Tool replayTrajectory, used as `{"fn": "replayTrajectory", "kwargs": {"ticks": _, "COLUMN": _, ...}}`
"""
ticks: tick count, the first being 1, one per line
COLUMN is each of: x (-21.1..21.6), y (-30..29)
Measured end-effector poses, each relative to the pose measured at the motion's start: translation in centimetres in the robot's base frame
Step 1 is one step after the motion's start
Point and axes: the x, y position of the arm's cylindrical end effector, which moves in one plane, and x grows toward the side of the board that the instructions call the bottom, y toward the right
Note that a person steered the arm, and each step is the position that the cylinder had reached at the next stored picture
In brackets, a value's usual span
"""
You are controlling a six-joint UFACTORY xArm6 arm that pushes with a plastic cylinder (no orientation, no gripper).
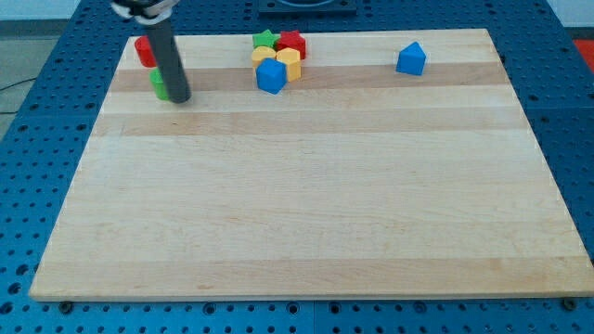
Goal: Place the green circle towards the right side of the red circle
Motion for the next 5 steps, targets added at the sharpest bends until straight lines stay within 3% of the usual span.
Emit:
{"fn": "replayTrajectory", "kwargs": {"ticks": 2, "x": -7.9, "y": -2.6}}
{"fn": "replayTrajectory", "kwargs": {"ticks": 3, "x": -4.2, "y": 1.4}}
{"fn": "replayTrajectory", "kwargs": {"ticks": 4, "x": 0.6, "y": 10.9}}
{"fn": "replayTrajectory", "kwargs": {"ticks": 5, "x": 0.5, "y": 21.3}}
